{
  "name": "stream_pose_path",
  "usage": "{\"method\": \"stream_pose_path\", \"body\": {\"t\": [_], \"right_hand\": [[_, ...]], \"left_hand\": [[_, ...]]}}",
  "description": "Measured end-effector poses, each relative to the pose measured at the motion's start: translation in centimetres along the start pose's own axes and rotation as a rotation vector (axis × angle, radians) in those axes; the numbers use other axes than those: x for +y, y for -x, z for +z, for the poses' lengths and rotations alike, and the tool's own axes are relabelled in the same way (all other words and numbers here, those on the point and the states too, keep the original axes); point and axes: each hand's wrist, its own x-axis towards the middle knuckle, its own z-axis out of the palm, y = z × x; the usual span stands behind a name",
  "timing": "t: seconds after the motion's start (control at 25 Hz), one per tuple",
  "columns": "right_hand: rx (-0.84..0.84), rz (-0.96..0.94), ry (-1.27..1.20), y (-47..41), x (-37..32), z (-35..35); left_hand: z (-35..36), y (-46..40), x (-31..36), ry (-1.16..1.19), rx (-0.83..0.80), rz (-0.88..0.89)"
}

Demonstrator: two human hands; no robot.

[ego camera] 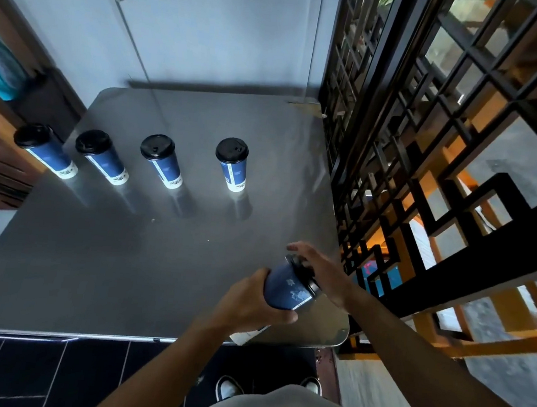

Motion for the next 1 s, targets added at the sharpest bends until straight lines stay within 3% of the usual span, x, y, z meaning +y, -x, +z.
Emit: {"method": "stream_pose_path", "body": {"t": [0.16,0.28,0.84,1.0], "right_hand": [[0.045,-0.058,0.073,-0.2,-0.4,1.2],[0.065,-0.075,0.066,-0.5,-0.1,1.5],[-0.001,-0.100,0.021,-1.4,-0.3,0.7],[0.039,-0.024,-0.068,-1.7,-1.0,0.1]], "left_hand": [[0.0,-0.2,0.6,-0.271,0.131,0.090],[0.2,-0.1,0.6,-0.348,0.205,0.107],[-0.3,-1.2,1.2,-0.208,0.055,0.063],[-1.1,-1.6,2.1,0.031,-0.010,-0.026]]}}
